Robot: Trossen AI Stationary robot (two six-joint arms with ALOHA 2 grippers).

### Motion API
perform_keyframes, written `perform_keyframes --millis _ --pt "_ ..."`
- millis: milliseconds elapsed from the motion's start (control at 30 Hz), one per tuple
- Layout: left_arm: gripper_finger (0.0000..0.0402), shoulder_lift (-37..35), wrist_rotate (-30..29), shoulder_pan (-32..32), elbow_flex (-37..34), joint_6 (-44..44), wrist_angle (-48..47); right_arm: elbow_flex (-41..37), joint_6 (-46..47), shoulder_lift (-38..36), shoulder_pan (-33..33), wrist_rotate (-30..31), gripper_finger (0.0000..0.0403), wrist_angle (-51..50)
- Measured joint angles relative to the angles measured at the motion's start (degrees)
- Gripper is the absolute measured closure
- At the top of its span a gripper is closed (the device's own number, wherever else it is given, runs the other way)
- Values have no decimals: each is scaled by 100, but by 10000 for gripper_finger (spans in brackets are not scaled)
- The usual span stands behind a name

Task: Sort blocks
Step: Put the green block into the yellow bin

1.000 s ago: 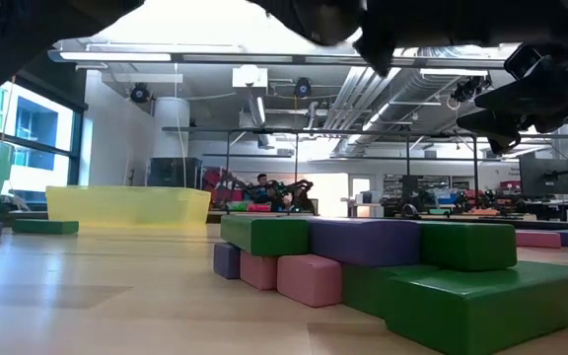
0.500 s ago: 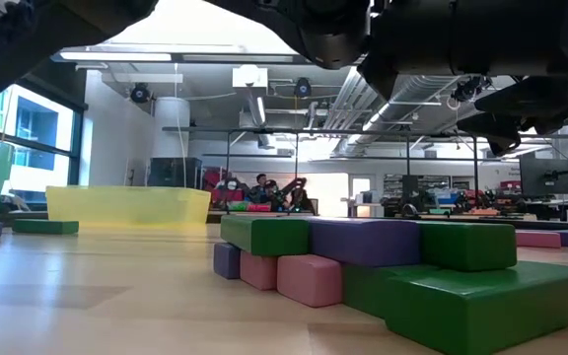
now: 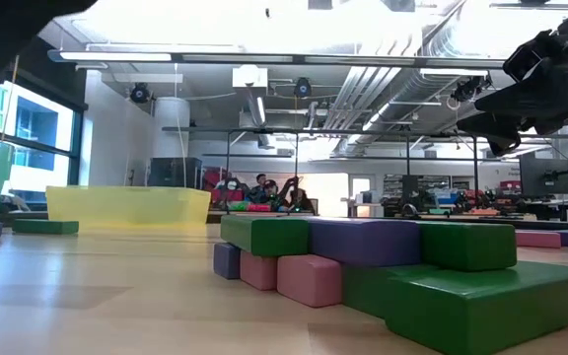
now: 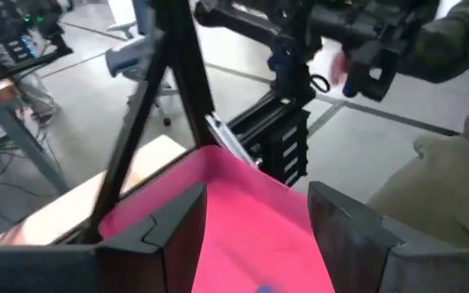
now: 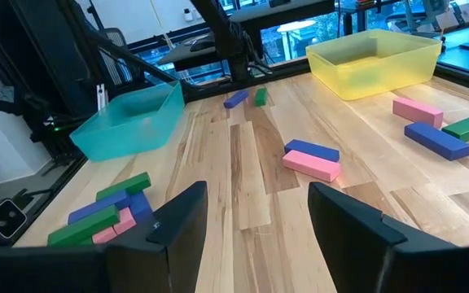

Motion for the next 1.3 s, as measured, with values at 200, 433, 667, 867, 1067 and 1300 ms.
perform_keyframes --millis 200,433,667,867,1067,1300 --pt "202 -957 -537 135 -1470 -95 -27 0 0 -6 0 2 204 14" --pt "202 -2758 -1795 -52 -4942 -667 2541 0 915 -4 0 33 204 154" --pt "202 -4642 -3624 -383 -8073 -1390 4694 0 1967 -4 0 66 204 1020" --pt "202 -5717 -4804 -837 -9570 -1812 5375 0 2199 177 68 55 204 1422" --pt "202 -6212 -5840 -1095 -10094 -1854 5492 712 1244 1308 582 658 204 835" --pt "202 -6241 -5975 -1094 -10098 -1848 5487 2236 1050 3185 754 1116 204 -1849"
